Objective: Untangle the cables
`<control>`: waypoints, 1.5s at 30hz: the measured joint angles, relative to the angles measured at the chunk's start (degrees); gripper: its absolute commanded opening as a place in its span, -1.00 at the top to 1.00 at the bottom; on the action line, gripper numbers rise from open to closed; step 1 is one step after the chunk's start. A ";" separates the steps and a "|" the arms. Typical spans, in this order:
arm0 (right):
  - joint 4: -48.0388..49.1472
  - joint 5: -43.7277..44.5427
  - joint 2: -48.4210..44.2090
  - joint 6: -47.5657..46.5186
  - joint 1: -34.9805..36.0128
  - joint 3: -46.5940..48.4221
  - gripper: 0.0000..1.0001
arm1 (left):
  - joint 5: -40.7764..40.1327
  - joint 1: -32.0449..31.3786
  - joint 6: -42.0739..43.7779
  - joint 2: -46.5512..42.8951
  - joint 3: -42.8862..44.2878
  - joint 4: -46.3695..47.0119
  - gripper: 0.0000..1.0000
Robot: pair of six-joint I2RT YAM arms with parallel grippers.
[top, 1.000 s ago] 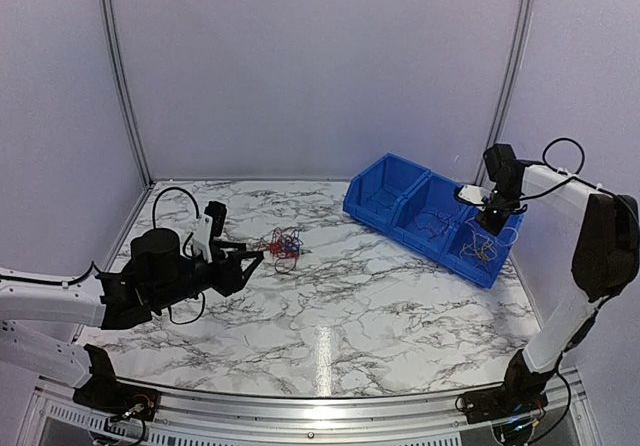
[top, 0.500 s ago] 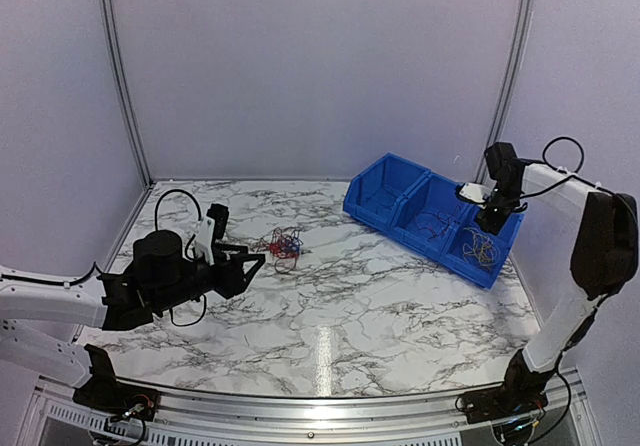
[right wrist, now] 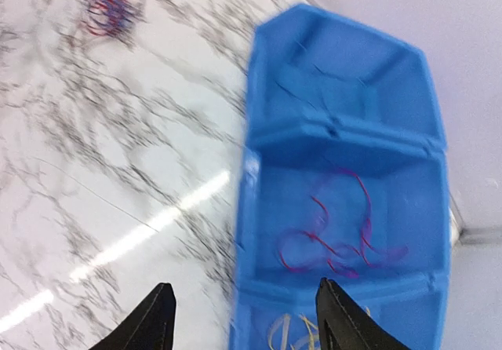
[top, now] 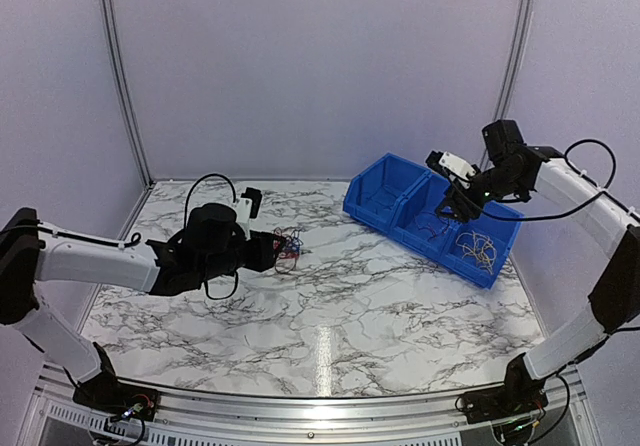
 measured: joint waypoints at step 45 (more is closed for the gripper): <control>32.37 -1.64 50.05 -0.87 28.70 24.74 0.82 | 15.17 12.37 -2.45 22.32 17.49 -3.87 -0.04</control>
